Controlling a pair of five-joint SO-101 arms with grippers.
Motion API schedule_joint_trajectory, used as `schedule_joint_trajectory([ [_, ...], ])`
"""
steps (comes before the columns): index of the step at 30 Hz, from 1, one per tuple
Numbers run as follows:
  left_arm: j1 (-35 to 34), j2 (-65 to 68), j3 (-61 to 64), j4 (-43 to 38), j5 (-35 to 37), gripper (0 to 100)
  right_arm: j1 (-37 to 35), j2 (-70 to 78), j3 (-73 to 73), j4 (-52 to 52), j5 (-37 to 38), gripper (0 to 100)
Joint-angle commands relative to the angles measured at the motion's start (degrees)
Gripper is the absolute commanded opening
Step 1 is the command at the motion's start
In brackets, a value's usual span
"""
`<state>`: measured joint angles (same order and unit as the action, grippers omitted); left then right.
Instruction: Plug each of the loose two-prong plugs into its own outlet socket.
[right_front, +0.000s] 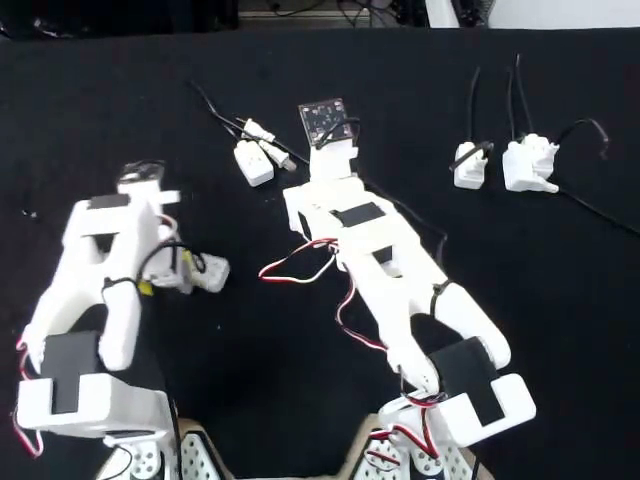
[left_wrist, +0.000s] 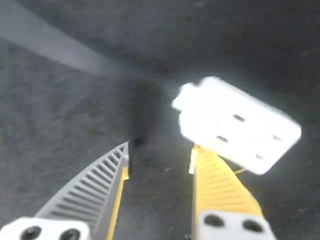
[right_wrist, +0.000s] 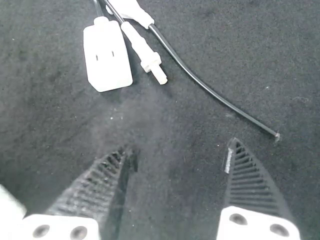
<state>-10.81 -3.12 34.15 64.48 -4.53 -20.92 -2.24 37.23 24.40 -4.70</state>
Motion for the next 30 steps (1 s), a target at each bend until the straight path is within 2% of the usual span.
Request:
schedule_joint_trajectory([
  [1,7.1,-0.3,1.4,-5.4,3.0,21,-1.1,-2.8,-0.3,-1.1,-0.2,26.6],
  [6,10.4,-0.4,2.4,-7.2,4.0,21,-1.0,-2.8,-0.3,-1.1,-0.2,26.6],
  [8,8.2,-0.4,1.8,-5.9,3.8,21,-0.9,-2.8,-0.4,-1.1,-0.2,26.6],
  [12,1.0,-4.2,-2.9,1.8,3.9,21,-0.9,-2.8,-0.5,-1.2,-0.2,26.6],
  [15,-2.9,-8.9,-3.6,3.4,4.0,21,-1.0,-2.8,-0.5,-1.2,-0.2,26.6],
  [19,-5.1,-12.9,0.4,-2.8,4.5,21,-1.0,-2.8,-0.4,-1.2,-0.2,26.6],
  [23,-5.1,-13.5,6.9,-15.3,8.4,21,-1.1,-2.8,-0.3,-1.2,-0.2,26.6],
  [26,-4.8,-13.4,11.9,-24.5,8.6,21,-1.1,-2.8,-0.2,-1.2,-0.2,26.6],
  [28,-4.8,-13.4,13.8,-27.0,8.5,21,-1.0,-2.8,-0.2,-1.2,-0.2,26.6],
  [30,-4.8,-13.4,13.8,-26.2,8.5,21,-1.0,-2.8,-0.2,-1.2,-0.2,26.6],
])
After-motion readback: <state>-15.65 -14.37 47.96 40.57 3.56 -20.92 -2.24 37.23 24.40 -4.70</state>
